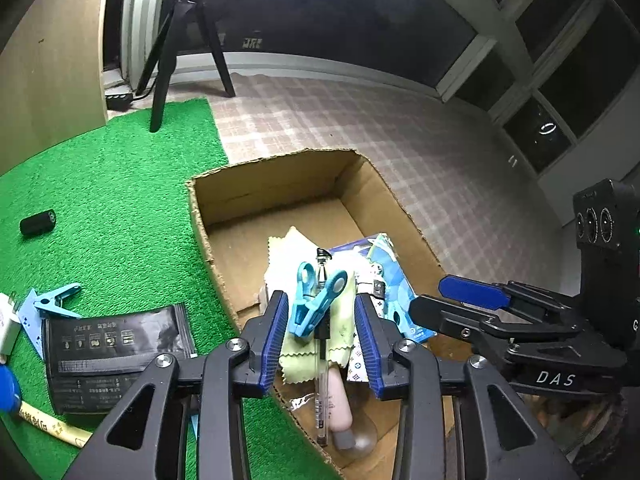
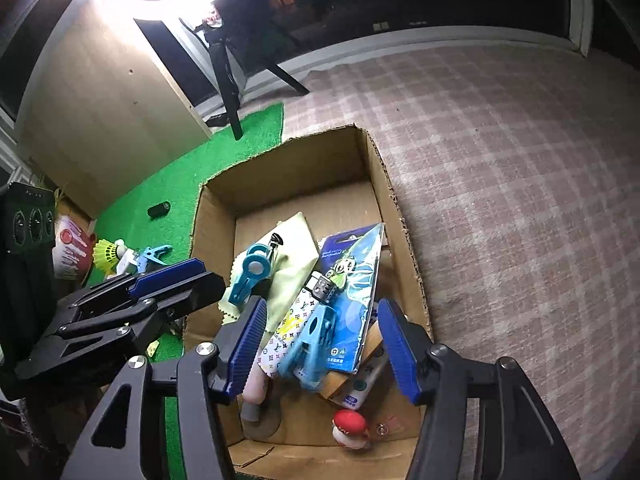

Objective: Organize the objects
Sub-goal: 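Carry both blue clothespins over the cardboard box and release them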

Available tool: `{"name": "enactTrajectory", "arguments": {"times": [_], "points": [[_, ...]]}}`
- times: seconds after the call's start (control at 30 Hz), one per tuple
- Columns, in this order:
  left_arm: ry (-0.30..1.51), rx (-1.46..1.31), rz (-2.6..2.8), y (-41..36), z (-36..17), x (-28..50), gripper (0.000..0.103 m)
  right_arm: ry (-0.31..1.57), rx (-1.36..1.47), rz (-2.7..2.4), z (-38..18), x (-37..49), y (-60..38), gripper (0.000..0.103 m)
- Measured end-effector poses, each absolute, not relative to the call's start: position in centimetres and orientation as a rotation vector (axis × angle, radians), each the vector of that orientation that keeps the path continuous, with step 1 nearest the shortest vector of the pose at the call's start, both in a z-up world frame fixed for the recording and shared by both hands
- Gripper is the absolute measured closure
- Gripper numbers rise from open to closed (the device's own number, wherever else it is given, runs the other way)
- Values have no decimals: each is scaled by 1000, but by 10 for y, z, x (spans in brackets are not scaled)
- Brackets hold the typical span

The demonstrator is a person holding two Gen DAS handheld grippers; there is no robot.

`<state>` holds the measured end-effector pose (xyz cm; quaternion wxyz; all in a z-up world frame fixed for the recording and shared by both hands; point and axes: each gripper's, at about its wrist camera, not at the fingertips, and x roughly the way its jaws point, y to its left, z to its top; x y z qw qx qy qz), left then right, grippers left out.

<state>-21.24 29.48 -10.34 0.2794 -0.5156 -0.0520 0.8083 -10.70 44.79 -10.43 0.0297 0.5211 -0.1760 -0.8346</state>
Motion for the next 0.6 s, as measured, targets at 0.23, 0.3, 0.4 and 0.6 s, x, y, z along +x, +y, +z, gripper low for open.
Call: {"name": "enactTrajectory", "arguments": {"times": [0.23,0.3,0.4,0.6], "points": [[-147,-1373,2194,279,-97,-210,66,-522,1605,-2558,-101,-109,437,48],[-149,-1370,2205,273,-95,-208,66,-509,1595,-2557,-99,-111,432,48],[-165,-1368,2225,258,-92,-206,66,-483,1577,-2550,-94,-113,421,48],[-198,-1378,2290,214,-87,-204,66,-424,1527,-2515,-83,-117,388,48]]}}
